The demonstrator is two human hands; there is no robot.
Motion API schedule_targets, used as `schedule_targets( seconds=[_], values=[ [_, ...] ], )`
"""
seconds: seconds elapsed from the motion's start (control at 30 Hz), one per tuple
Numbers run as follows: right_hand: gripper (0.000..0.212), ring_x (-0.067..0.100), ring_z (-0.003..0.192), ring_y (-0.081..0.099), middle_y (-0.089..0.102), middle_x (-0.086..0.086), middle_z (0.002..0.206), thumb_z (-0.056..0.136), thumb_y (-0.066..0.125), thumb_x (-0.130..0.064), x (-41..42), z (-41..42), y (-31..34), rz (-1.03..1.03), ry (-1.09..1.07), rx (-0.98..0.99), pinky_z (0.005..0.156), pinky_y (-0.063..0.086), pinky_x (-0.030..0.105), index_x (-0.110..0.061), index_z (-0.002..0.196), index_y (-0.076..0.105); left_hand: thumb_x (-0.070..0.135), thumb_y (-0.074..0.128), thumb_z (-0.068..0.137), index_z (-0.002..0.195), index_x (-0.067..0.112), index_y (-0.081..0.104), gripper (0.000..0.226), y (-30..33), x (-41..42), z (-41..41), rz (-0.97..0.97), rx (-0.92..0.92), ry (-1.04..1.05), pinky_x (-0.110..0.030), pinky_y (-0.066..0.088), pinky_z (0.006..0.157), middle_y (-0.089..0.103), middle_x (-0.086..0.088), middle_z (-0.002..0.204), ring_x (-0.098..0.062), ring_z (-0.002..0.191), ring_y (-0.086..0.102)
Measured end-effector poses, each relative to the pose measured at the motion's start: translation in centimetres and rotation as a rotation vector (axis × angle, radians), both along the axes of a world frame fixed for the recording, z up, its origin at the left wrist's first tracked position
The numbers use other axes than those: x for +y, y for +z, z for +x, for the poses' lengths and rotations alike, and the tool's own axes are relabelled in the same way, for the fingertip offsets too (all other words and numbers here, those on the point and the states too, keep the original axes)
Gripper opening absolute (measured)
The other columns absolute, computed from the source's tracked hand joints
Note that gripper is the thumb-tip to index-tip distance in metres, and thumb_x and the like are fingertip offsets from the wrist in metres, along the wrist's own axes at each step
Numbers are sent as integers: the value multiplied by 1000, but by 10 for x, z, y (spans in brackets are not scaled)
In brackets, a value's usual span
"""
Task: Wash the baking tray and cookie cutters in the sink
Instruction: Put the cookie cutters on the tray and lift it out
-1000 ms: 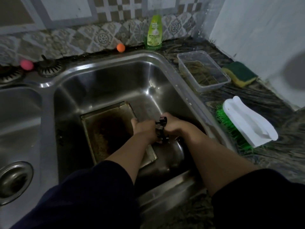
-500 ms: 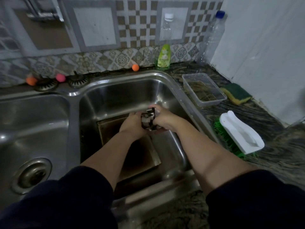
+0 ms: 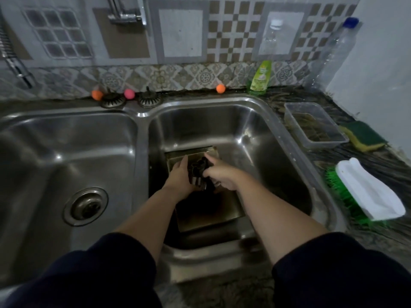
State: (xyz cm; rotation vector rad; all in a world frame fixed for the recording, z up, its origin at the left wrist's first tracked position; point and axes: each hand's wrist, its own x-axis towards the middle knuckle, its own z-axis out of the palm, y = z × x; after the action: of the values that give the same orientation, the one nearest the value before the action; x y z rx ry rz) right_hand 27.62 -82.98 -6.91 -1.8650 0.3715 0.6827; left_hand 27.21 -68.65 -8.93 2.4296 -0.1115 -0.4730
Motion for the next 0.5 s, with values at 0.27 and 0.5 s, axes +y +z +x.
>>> schedule_targets(
  seconds=[0.27,0.5],
  values=[
    [60,27,127,47,40,6,147,96,38,-9,-15,11,10,-239,55,-74,79,55,40,-39,147,29,20,48,95,153,19,11,69,-4,12,-5,-13,20,119,-46,24,116,12,-11,158,-35,142,22],
    [50,28,132,41,38,7,149,98,47,-40,-23,2,-13,-342,86,-242,108,35,43,-32,145,34,65,35,91,148,21,-23,93,-9,4,-15,-76,372,275,-44,11,117,-18,-17,157,-39,146,5]
  ],
)
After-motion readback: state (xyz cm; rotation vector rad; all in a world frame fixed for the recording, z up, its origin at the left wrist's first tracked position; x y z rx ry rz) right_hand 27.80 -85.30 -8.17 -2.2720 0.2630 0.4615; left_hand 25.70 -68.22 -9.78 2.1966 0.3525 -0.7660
